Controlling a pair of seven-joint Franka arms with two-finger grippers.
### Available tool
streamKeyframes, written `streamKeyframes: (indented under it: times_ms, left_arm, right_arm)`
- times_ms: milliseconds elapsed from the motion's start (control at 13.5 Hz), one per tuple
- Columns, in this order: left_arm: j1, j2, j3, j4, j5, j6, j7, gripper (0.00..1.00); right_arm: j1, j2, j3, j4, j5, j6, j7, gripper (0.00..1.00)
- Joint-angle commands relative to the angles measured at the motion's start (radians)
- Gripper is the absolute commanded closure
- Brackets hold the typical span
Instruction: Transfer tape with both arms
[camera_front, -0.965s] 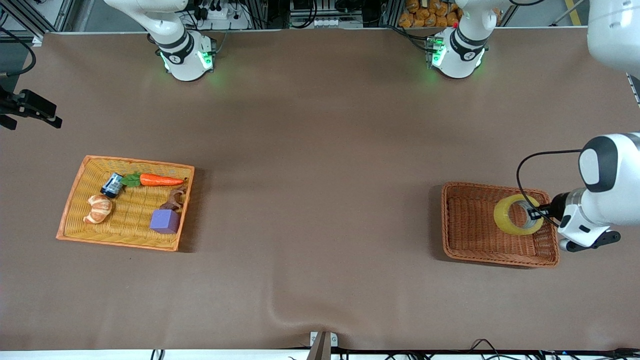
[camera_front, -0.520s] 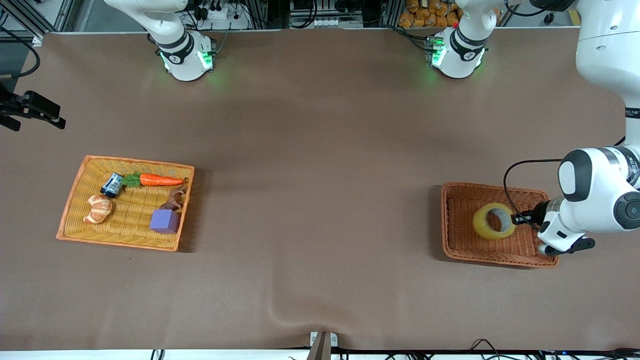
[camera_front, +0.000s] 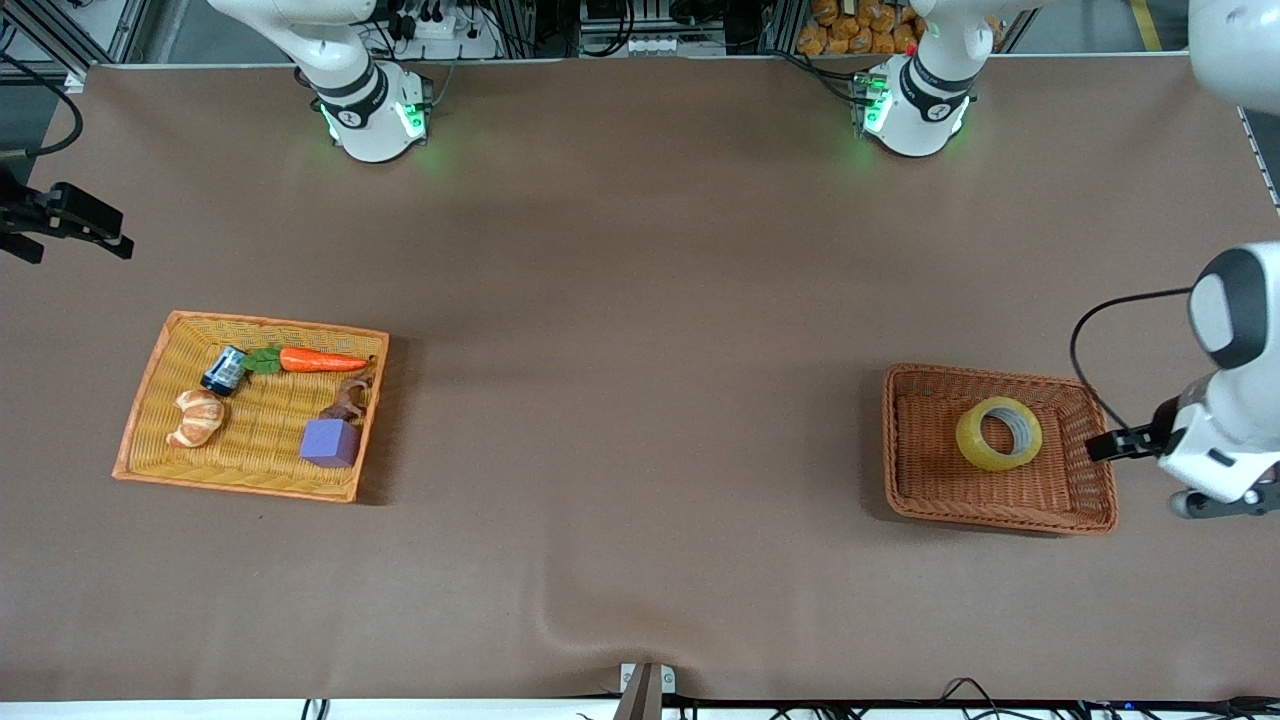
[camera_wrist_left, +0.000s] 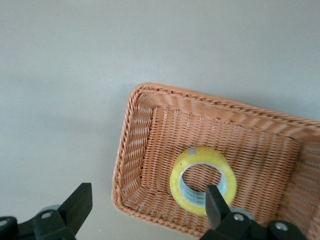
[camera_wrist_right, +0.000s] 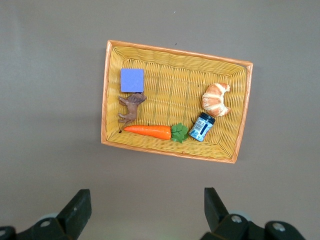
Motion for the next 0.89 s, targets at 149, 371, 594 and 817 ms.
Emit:
streamKeyframes:
  times_ms: [149, 371, 594, 817]
  left_arm:
    - [-0.003, -0.183, -0.048, -0.018, -0.116, -0.155, 0.006, 0.0]
    - [-0.004, -0.287, -0.048, -0.027, -0.169, -0.215, 0.0, 0.0]
    - [-0.003, -0.395, -0.075, -0.081, -0.19, -0.322, -0.012, 0.0]
    - [-0.029, -0.479, -0.056, -0.168, -0.201, -0.324, -0.011, 0.0]
  right_arm:
    - [-0.014, 0.004, 0.009, 0.013, 0.019, -0.003, -0.009, 0.0]
    - [-0.014, 0.004, 0.009, 0.013, 0.019, -0.003, -0.009, 0.0]
    - [-0.014, 0.004, 0.009, 0.011, 0.019, -0.003, -0.009, 0.0]
    - [-0.01, 0.006, 0.009, 0.011, 0.019, -0.003, -0.009, 0.0]
